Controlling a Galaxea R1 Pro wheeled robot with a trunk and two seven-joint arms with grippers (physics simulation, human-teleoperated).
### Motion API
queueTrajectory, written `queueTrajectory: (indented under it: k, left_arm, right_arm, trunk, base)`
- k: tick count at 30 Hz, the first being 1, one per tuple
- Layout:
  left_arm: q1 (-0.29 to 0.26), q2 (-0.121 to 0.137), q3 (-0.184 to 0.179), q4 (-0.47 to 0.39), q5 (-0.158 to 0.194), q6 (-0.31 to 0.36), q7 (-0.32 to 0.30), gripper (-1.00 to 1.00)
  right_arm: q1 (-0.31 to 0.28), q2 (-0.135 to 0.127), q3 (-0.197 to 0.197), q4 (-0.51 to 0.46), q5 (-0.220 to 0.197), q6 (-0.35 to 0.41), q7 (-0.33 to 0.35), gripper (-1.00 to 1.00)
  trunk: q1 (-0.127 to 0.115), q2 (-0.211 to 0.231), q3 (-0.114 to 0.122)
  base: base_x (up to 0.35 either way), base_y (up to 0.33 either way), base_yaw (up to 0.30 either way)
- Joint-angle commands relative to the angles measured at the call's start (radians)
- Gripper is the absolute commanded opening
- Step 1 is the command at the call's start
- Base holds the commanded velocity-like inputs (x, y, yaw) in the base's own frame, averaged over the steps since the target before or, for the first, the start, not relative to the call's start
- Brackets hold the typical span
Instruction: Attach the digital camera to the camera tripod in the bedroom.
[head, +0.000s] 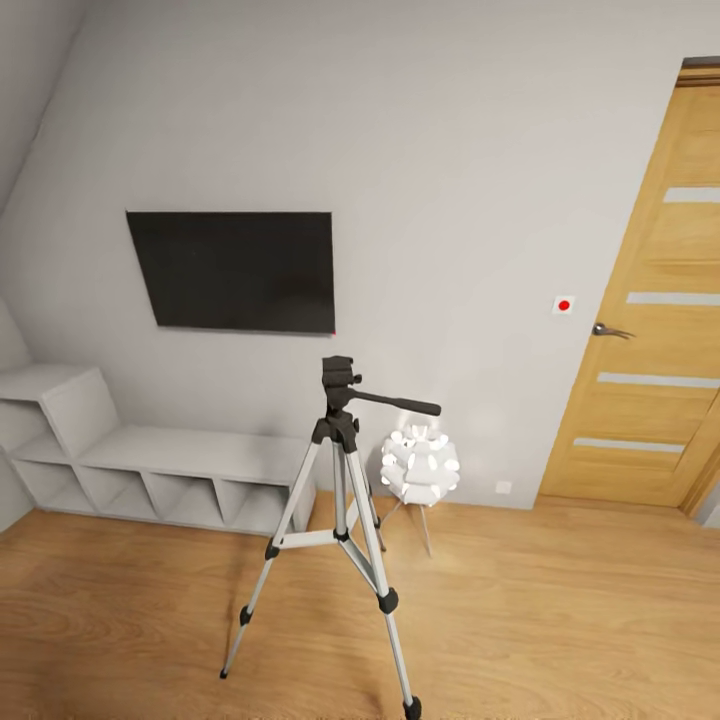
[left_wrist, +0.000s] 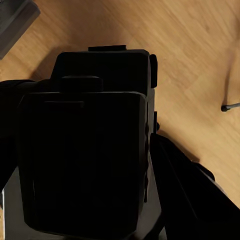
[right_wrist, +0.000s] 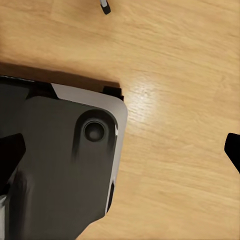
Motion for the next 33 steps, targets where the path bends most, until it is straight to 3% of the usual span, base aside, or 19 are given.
queueTrajectory:
  k: [1,14,16,17,18,21,33]
  left_arm:
    - [-0.001,0.000,-0.008,0.000,0.008,-0.002,-0.005,-1.00]
    - [-0.001,0.000,-0.008,0.001,0.008,0.004,0.000,-1.00]
    - [-0.001,0.002,-0.006,0.002,0.013,0.006,0.033,-1.00]
    - [-0.001,0.001,-0.004,0.001,0.040,0.006,0.106,-1.00]
    - [-0.001,0.000,-0.005,0.000,0.060,0.005,0.140,-1.00]
    - [-0.001,-0.002,-0.007,-0.003,0.091,0.002,0.187,-1.00]
    - [-0.001,-0.003,-0.012,-0.008,0.102,0.010,0.207,-1.00]
  right_arm:
    - [-0.002,0.000,-0.003,0.003,0.008,-0.005,0.002,1.00]
    - [-0.002,-0.001,-0.003,0.003,0.008,-0.005,0.002,1.00]
    - [-0.002,-0.001,-0.003,0.003,0.008,-0.005,0.002,1.00]
    - [-0.002,0.000,-0.003,0.003,0.008,-0.005,0.002,1.00]
    - [-0.002,0.000,-0.003,0.003,0.008,-0.005,0.001,1.00]
    - [-0.002,0.000,-0.003,0.003,0.008,-0.005,0.001,1.00]
    - [-0.002,0.000,-0.003,0.003,0.008,-0.005,0.000,1.00]
  trunk:
    - [0.001,-0.002,-0.004]
    - [0.001,-0.002,-0.024]
    - [0.001,-0.002,-0.028]
    - [0.001,-0.002,-0.029]
    - [0.001,-0.002,-0.031]
    - [0.001,-0.002,-0.035]
    - [0.001,-0.002,-0.054]
  base:
    - [0.000,0.000,0.000]
    - [0.000,0.000,0.000]
    - [0.000,0.000,0.000]
    - [0.000,0.000,0.000]
    - [0.000,0.000,0.000]
    - [0.000,0.000,0.000]
    - [0.000,0.000,0.000]
